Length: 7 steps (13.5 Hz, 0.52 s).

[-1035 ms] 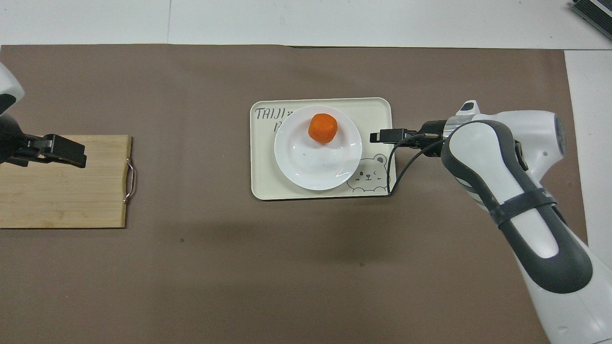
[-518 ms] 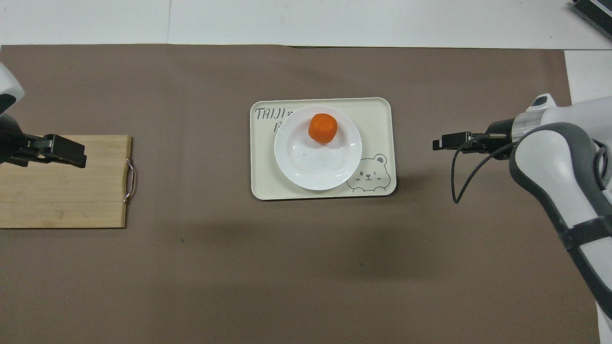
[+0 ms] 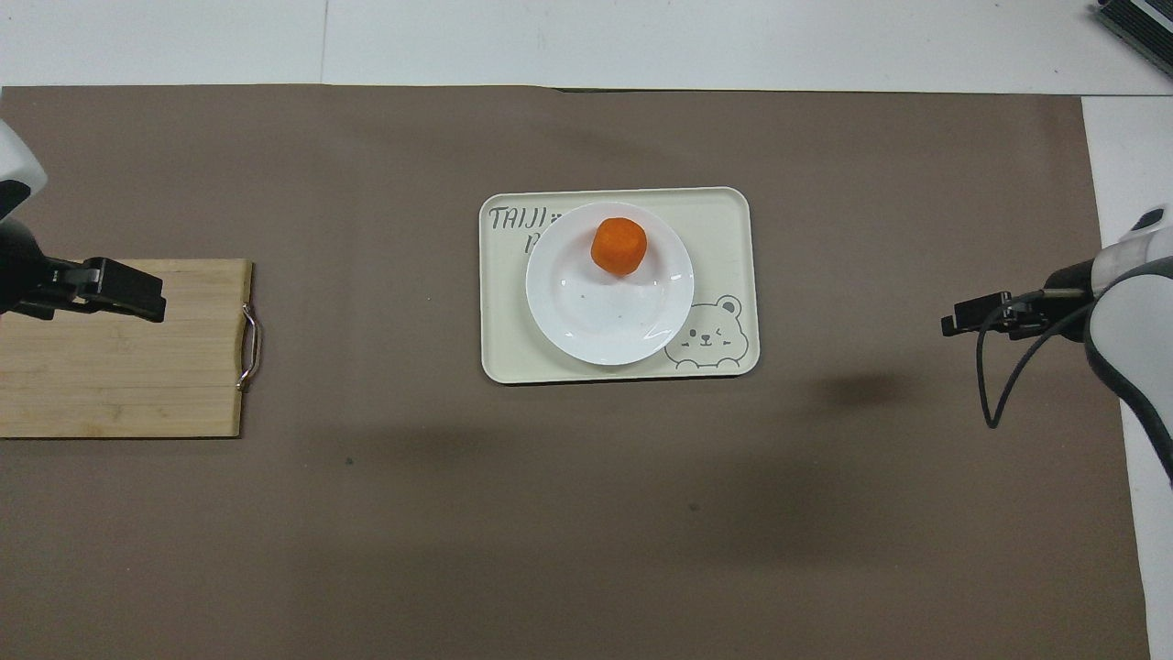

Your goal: Place orange and plate with both arms

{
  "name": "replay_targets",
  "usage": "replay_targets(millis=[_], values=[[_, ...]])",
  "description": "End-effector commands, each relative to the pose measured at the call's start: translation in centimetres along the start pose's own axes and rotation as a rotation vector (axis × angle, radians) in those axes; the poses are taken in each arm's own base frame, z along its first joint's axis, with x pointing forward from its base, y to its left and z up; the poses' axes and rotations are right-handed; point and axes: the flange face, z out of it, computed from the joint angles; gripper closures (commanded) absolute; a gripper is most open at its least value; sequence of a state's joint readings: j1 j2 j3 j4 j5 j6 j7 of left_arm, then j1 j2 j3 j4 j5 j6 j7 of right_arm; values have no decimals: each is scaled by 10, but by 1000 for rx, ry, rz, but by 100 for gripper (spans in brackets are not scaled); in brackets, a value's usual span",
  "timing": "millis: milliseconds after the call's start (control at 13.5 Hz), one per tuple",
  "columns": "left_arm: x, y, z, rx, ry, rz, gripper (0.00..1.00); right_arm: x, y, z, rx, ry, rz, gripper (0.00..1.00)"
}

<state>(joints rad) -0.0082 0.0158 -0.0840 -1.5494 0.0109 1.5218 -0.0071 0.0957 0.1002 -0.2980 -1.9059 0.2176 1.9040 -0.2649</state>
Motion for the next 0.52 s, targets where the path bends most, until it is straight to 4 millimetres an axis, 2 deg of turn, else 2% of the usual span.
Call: replay_targets(millis=[0, 148, 444], values=[[2, -3, -4, 9, -9, 5, 0, -17, -5, -50, -95, 6, -25, 0], [2, -3, -4, 9, -9, 5, 0, -29, -17, -91, -131, 6, -14, 0], [2, -3, -4, 9, -9, 6, 0, -41, -55, -157, -145, -24, 22, 0]])
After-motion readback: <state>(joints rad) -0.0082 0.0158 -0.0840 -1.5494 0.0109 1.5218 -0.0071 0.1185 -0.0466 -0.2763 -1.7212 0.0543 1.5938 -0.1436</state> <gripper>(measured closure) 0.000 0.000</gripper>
